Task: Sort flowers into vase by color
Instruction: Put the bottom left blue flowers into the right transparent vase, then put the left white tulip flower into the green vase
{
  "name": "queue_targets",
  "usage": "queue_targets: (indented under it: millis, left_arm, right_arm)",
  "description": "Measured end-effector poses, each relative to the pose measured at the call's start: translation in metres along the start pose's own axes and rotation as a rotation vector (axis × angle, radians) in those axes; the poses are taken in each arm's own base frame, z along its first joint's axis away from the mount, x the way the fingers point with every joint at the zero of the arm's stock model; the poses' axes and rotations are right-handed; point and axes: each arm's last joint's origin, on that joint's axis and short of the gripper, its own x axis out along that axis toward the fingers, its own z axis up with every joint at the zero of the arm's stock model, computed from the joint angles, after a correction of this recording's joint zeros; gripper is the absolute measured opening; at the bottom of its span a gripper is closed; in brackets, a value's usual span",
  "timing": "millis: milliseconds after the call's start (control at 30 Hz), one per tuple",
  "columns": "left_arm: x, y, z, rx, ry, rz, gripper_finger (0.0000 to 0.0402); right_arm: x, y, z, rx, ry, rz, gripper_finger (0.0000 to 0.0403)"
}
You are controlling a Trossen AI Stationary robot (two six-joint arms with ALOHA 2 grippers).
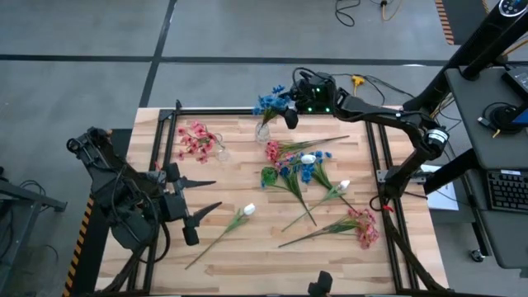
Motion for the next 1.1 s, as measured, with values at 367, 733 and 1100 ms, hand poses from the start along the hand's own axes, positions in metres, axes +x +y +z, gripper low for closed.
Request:
queue_targets:
  millis: [367,733,1100]
  left_arm:
    - [0.002,-0.003,-0.011,-0.073,0.041,-0.006,0.0223]
    - [0.008,-0.02,-0.039,-0.158,0.112,-0.087,0.0223]
    - [0.017,-0.044,-0.051,-0.16,0.186,-0.163,0.0223]
  right_arm:
    - [-0.007,0.002,0.019,0.029,0.078,-0.001,0.0311]
    - [-0.024,0.007,0.042,0.085,0.205,-0.008,0.0312]
    - [-0.036,0.009,0.049,0.097,0.274,-0.055,0.0313]
